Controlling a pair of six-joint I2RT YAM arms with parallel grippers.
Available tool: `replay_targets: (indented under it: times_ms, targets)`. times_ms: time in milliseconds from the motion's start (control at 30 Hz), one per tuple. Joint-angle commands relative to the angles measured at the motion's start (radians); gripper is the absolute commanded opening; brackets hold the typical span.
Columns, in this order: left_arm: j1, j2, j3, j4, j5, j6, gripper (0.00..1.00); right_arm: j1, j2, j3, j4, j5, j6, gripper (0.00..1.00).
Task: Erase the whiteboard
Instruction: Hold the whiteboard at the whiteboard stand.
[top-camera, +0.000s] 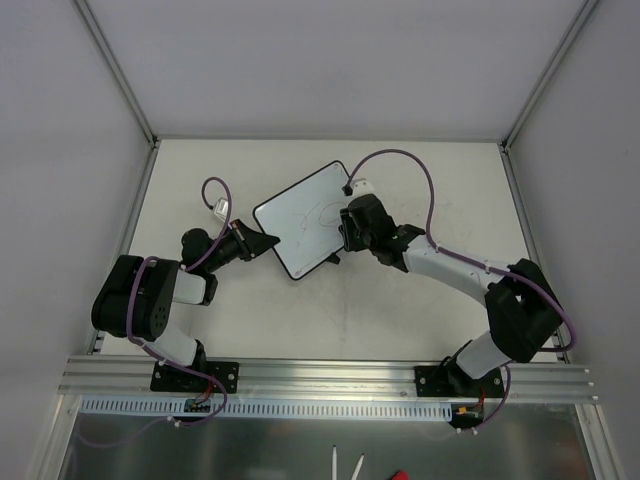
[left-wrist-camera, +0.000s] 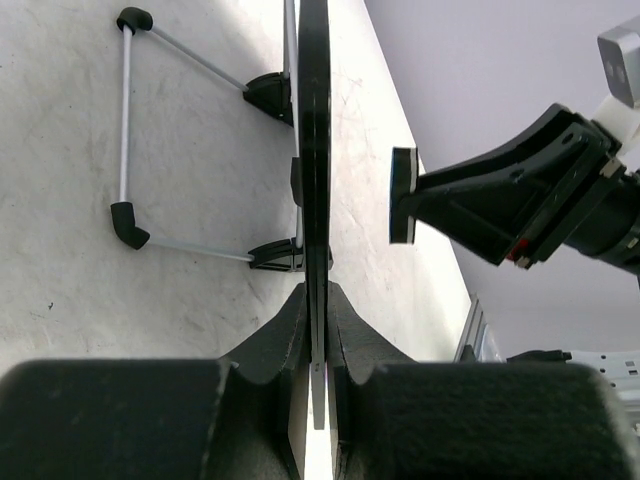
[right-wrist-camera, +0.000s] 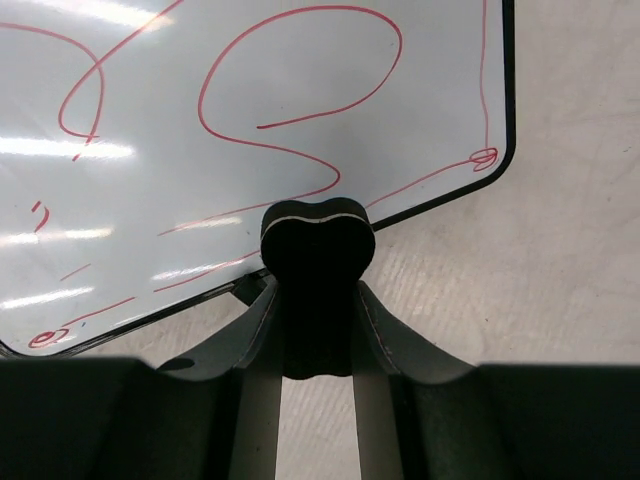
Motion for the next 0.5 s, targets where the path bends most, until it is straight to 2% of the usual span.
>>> replay_targets:
  times_ms: [0, 233, 367, 467]
  targets:
    - [0.006, -0.027, 0.021, 0.333, 0.001, 0.006, 0.0, -0.011, -0.017, 0.04, -0.053, -0.057, -0.044, 0.0]
    - [0.006, -0.042, -0.007, 0.333, -0.023, 0.006, 0.0, -0.022, 0.032, 0.027, -0.005, -0.051, -0.026, 0.0]
    - [0.006, -0.052, -0.041, 0.344, -0.06, 0.002, 0.0, -0.126, 0.044, 0.053, -0.004, -0.152, -0.02, 0.0]
    - [0.006, -0.067, -0.059, 0.382, -0.074, -0.003, 0.0, -0.158, 0.047, 0.078, -0.014, -0.16, -0.036, 0.0]
